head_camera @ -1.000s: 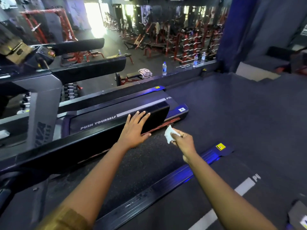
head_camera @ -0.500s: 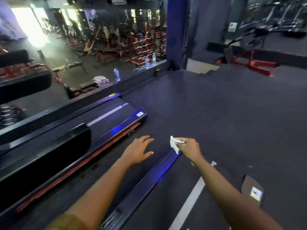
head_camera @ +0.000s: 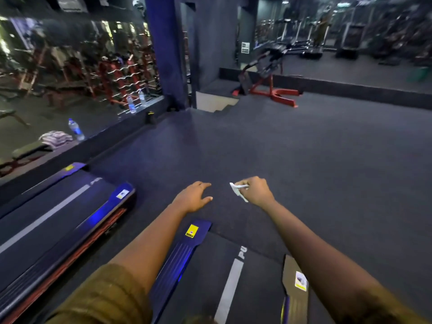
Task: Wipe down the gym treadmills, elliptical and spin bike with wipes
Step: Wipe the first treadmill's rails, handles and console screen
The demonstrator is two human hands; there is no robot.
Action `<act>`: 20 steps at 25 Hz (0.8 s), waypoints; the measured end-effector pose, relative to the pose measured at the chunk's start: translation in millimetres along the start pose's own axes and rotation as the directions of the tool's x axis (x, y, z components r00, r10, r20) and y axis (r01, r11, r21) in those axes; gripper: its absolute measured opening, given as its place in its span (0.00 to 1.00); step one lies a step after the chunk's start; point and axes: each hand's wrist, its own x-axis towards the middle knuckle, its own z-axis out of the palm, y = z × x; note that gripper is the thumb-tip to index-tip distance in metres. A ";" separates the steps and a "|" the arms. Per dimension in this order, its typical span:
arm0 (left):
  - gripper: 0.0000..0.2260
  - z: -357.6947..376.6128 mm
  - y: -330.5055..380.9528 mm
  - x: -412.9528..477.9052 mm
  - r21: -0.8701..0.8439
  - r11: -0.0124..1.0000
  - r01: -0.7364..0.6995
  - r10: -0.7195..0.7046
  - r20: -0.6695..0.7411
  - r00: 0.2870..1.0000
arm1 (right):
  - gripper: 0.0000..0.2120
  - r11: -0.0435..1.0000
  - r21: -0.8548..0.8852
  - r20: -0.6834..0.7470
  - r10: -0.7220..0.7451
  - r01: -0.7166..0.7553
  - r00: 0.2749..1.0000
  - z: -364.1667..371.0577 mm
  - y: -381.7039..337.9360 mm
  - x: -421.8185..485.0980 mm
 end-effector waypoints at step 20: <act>0.23 -49.6 -36.5 441.2 0.129 0.991 0.039 -0.054 0.116 0.992 | 0.15 0.989 -0.135 0.088 -0.043 0.054 0.995 -67.2 58.7 426.3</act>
